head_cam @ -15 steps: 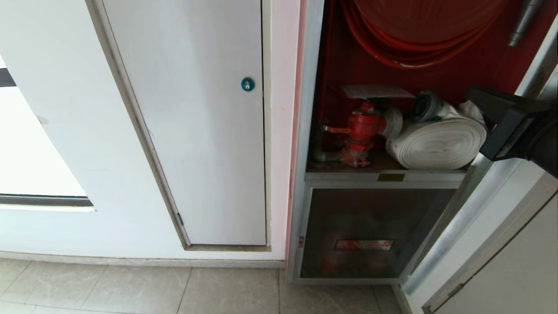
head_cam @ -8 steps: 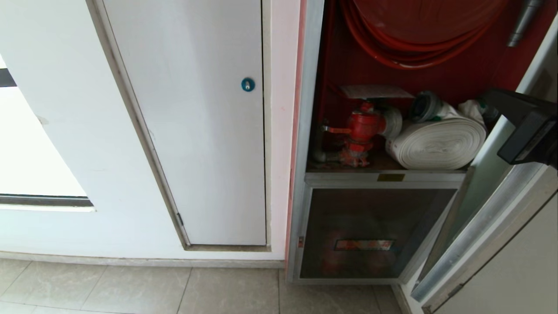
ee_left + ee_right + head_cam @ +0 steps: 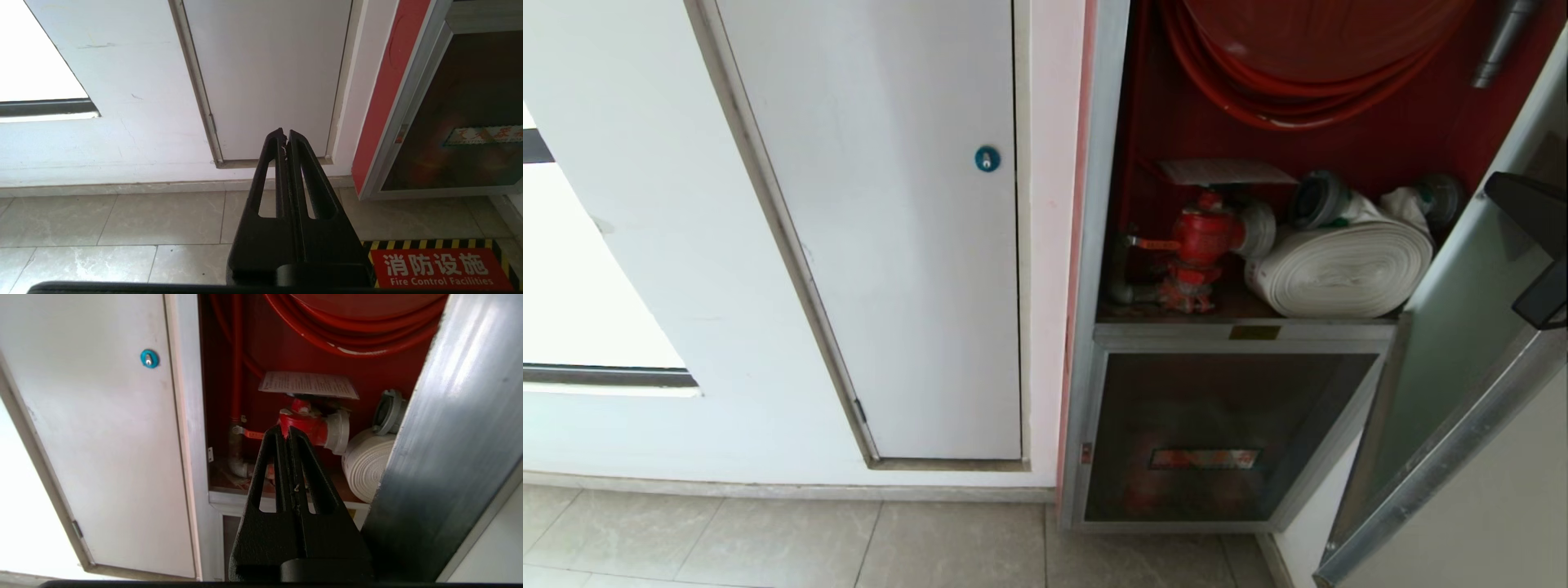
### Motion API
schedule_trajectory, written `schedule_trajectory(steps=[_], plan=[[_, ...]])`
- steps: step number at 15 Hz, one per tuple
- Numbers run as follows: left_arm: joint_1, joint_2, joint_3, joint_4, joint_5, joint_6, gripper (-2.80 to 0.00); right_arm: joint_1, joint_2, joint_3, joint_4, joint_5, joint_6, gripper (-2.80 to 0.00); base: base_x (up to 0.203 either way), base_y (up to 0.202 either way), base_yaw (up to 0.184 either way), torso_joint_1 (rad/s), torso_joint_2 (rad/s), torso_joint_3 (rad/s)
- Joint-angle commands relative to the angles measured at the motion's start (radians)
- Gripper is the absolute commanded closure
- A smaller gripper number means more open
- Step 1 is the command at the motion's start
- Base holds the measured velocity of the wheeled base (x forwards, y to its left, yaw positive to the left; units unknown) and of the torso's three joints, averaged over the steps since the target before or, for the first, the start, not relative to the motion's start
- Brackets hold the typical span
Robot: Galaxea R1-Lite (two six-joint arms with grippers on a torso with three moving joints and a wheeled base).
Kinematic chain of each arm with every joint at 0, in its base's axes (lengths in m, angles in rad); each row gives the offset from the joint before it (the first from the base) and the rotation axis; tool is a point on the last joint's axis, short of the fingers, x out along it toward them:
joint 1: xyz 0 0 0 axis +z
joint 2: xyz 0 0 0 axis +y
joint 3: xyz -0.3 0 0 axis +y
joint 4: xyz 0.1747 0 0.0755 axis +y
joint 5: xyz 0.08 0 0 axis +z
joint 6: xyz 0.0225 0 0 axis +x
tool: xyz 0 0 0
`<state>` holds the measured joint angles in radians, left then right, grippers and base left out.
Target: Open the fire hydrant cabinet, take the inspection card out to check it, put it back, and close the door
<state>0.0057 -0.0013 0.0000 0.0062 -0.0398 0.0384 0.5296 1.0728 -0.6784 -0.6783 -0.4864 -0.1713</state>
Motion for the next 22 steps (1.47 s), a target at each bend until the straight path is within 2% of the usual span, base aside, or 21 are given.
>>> schedule_trajectory(steps=[1, 14, 18, 22], plan=[[0.000, 0.001, 0.000, 0.000, 0.000, 0.000, 0.00, -0.006, -0.026, 0.024, -0.005, -0.005, -0.001, 0.00, 0.000, 0.000, 0.000, 0.000, 0.00, 0.000], [0.000, 0.001, 0.000, 0.000, 0.000, 0.000, 0.00, -0.080, -0.098, 0.093, -0.032, -0.022, 0.003, 0.00, 0.000, 0.000, 0.000, 0.000, 0.00, 0.000], [0.000, 0.001, 0.000, 0.000, 0.000, 0.000, 0.00, -0.099, -0.105, 0.138, -0.093, -0.038, -0.001, 0.00, 0.000, 0.000, 0.000, 0.000, 0.00, 0.000], [0.000, 0.001, 0.000, 0.000, 0.000, 0.000, 0.00, -0.105, -0.124, 0.145, -0.093, -0.047, -0.001, 0.00, 0.000, 0.000, 0.000, 0.000, 0.00, 0.000]])
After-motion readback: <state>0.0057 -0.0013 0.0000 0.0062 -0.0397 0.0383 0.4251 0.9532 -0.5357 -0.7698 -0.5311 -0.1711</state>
